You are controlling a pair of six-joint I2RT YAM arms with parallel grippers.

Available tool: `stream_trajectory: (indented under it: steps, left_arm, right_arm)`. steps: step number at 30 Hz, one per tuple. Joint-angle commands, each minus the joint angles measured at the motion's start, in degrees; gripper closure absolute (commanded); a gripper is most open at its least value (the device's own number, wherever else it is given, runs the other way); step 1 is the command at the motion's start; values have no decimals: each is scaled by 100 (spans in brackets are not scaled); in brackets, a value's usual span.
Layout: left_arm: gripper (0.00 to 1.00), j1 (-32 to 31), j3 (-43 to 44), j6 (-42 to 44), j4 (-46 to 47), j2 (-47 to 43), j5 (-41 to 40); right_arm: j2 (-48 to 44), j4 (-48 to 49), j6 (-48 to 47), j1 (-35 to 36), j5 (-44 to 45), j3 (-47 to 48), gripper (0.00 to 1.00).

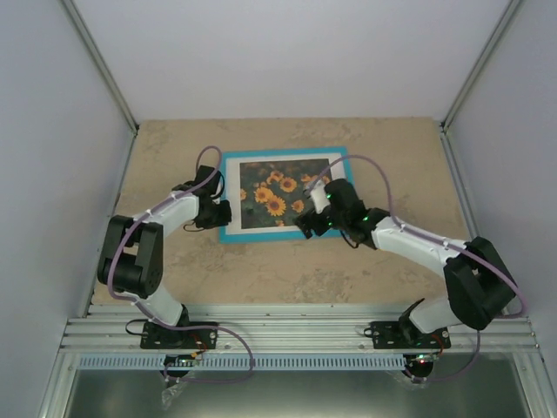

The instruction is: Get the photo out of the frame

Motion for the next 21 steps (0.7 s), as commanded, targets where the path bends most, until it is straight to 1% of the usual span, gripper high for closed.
stream_trajectory:
  steps: [1,5,9,15,21]
  left_arm:
    - [100,-2,220,-118,-97,-385,37]
    - [100,-2,302,-141,-239,-555,113]
    - [100,-2,389,-166,-381,-804,163]
    - [100,-2,325,-227,-433,-1131,191]
    - [100,-2,202,-232,-367,-1271,283]
  right_arm:
    - [-156,15,-835,1015,927,-117,2]
    - [-26,65,-1154,1856,1728,-126,2]
    - [184,202,-1362,2429,2448,-149,2]
    - [620,606,-1759,2979,3518,-152,2]
    - [1303,1166,-2183,3237,4544,31,2]
